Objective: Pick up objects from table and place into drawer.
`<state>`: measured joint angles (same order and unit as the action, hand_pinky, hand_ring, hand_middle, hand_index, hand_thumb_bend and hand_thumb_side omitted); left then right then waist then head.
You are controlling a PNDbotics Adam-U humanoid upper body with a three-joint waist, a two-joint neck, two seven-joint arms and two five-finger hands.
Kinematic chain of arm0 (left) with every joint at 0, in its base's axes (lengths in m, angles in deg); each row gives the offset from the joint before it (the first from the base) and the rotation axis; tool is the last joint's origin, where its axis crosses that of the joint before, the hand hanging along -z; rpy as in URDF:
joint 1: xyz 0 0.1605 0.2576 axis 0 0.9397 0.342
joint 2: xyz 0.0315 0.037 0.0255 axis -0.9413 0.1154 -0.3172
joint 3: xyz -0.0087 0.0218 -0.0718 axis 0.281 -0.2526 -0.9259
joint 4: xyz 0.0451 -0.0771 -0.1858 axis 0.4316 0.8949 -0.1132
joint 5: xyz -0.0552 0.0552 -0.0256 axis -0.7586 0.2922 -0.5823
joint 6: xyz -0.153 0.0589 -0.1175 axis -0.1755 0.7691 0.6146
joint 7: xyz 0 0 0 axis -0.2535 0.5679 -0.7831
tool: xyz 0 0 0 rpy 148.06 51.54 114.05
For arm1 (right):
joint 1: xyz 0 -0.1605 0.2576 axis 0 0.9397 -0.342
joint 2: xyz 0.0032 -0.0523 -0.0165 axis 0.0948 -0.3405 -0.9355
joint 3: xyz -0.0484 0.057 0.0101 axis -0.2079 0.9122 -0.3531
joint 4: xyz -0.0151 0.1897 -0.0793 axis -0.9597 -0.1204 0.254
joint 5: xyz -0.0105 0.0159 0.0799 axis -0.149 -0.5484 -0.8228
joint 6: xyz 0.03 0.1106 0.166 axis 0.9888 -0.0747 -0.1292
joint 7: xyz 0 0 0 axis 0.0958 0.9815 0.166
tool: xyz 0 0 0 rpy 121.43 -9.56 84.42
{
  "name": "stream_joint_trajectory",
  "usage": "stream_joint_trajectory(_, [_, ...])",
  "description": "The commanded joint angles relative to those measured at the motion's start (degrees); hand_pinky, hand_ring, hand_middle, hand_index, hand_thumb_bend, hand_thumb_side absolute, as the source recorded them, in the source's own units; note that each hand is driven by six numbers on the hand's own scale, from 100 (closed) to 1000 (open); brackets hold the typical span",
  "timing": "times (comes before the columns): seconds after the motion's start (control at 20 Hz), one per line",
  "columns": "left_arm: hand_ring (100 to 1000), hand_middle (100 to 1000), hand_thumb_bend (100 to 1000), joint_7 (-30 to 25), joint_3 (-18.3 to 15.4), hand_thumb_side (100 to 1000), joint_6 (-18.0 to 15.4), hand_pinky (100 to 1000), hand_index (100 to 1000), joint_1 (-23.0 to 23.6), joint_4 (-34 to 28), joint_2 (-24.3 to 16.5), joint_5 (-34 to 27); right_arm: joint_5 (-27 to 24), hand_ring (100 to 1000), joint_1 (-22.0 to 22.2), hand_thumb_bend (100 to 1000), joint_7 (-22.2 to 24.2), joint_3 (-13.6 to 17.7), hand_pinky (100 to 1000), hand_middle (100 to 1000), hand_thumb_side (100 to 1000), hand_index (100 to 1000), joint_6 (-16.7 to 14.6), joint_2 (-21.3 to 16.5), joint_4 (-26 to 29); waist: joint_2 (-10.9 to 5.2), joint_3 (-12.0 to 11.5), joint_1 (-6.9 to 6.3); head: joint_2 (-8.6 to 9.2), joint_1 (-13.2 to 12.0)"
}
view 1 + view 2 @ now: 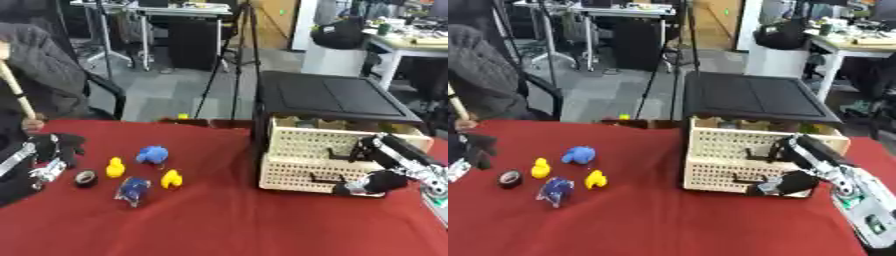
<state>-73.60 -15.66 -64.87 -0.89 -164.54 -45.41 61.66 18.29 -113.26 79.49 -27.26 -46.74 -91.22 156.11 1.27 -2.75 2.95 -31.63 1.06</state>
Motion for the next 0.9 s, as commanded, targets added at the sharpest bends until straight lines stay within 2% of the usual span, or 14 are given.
stream_joint_trajectory(0.05, [581,637,100,0.1,-0.7,712,0.0,616,821,-0.4,-0.9,-1.6,0.0,-0.5,100,0.4,1000,0.3,0.3,100,100,560,426,0.3,-1.9,2.0,-0.56,0.2,-0.12,-0.05,-0.1])
stream_joint_trajectory(0.9, [582,639,100,-0.1,-0.9,712,0.1,619,822,-0.1,-0.9,-2.1,0.1,-1.6,100,6.0,1000,0.6,0.8,100,100,555,417,0.5,-2.7,8.2,-0.68,0.7,0.3,0.03,-0.4])
